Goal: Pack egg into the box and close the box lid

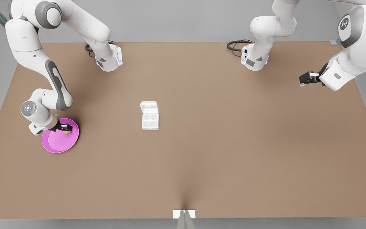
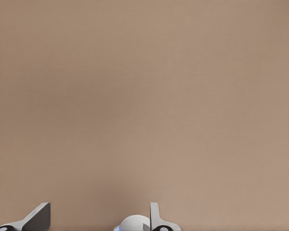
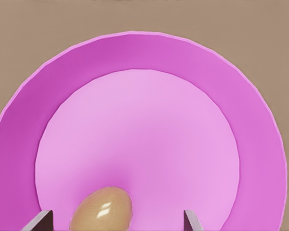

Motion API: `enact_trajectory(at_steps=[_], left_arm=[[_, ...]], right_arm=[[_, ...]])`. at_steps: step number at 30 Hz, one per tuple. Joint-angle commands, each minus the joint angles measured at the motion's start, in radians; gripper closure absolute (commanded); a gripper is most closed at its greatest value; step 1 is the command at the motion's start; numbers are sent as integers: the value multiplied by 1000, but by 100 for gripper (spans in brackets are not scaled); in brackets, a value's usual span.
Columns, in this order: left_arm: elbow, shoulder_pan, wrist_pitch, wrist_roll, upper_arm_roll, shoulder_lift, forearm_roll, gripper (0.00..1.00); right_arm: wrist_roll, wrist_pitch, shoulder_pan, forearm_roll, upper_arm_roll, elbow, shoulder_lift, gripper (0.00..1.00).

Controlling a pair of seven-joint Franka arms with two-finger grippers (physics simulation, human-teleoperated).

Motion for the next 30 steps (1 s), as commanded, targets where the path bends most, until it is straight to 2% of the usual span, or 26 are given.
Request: enact_trajectory(at_steps=[1, 6, 18, 19, 22, 23, 27, 28, 29, 30], left_arm=[[0, -61, 1, 7, 0, -1, 0, 0], [0, -61, -1, 7, 0, -1, 0, 0], [-1, -59, -4, 8, 0, -2, 2, 0], [0, -62, -7, 8, -1, -1, 14, 0], [0, -62, -5, 8, -1, -1, 20, 0], [0, -64, -5, 8, -3, -1, 20, 0], [0, -62, -7, 8, -3, -1, 20, 0], [2, -62, -5, 8, -3, -1, 20, 0], [2, -62, -7, 8, -1, -2, 20, 0], [0, -64, -5, 8, -1, -1, 20, 0]], right_arm=[[-39, 86, -8, -11, 0, -2, 9, 0], [-5, 88, -16, 29, 40, -17, 23, 0], [-13, 120, -59, 29, 42, -38, 57, 0], [-14, 120, -59, 29, 40, -40, 58, 14], [-14, 118, -60, 30, 45, -40, 58, 30], [-14, 117, -99, 32, 85, -41, 57, 33], [-14, 118, -109, 32, 94, -78, 38, 35], [-14, 118, -122, 32, 108, -81, 38, 38], [-16, 118, -125, 32, 112, -81, 38, 51], [-16, 118, -125, 32, 112, -81, 38, 54]])
